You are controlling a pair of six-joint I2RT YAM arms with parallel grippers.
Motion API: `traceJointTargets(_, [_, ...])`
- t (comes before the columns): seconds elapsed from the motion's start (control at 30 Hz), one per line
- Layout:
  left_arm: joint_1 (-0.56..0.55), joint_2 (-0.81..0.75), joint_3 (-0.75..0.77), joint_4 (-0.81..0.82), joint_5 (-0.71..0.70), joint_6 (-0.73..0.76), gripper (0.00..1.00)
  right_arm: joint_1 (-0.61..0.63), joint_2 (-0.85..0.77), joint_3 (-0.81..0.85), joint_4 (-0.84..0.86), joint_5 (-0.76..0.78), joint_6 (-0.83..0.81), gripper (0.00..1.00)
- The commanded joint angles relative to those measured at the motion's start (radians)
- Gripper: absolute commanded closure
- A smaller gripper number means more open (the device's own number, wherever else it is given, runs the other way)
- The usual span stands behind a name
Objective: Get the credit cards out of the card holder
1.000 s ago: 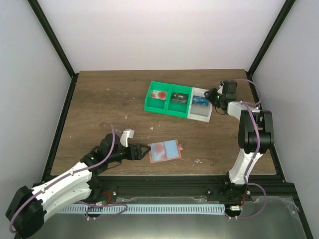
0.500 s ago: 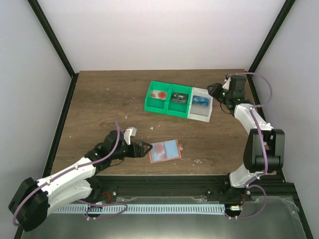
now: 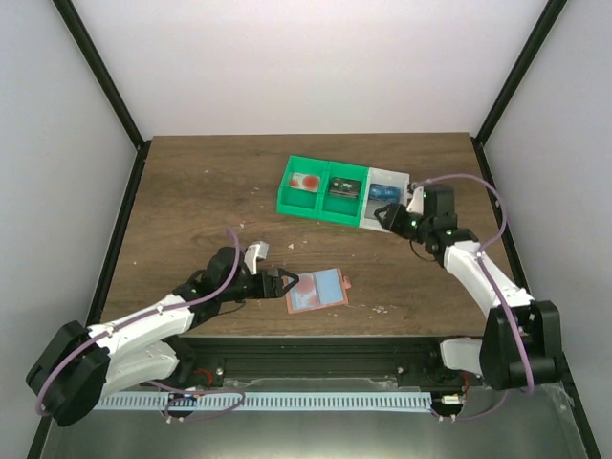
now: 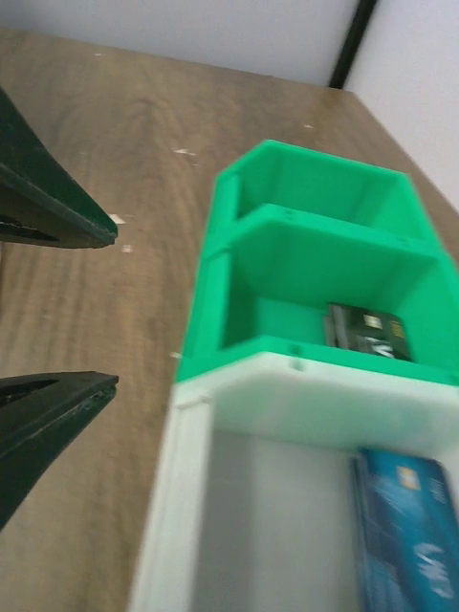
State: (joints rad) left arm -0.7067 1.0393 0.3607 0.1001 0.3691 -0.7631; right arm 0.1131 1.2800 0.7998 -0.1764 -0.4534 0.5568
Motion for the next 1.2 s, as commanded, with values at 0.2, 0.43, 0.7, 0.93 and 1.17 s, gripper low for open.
traceJointTargets(0.2, [0.003,0.101,-0.042,0.243,0.08,-0.12,0.03,0.217,-0.136,-0.19,0.016,0.022,0.029,0.61])
traceJointTargets(0.43, [0.004,0.139,-0.049,0.27,0.087,-0.137,0.03,0.332,-0.066,-0.263,0.084,0.031,0.048,0.61])
traceJointTargets(0.7, [0.003,0.136,-0.061,0.258,0.072,-0.144,0.03,0.428,0.082,-0.249,0.108,0.049,0.023,0.61])
traceJointTargets(0.93, [0.003,0.137,-0.076,0.276,0.079,-0.15,0.02,0.458,0.122,-0.274,0.087,0.023,-0.001,0.61])
traceJointTargets(1.17, [0.003,0.154,-0.087,0.315,0.094,-0.165,0.02,0.463,0.026,-0.326,0.035,-0.021,0.019,0.61])
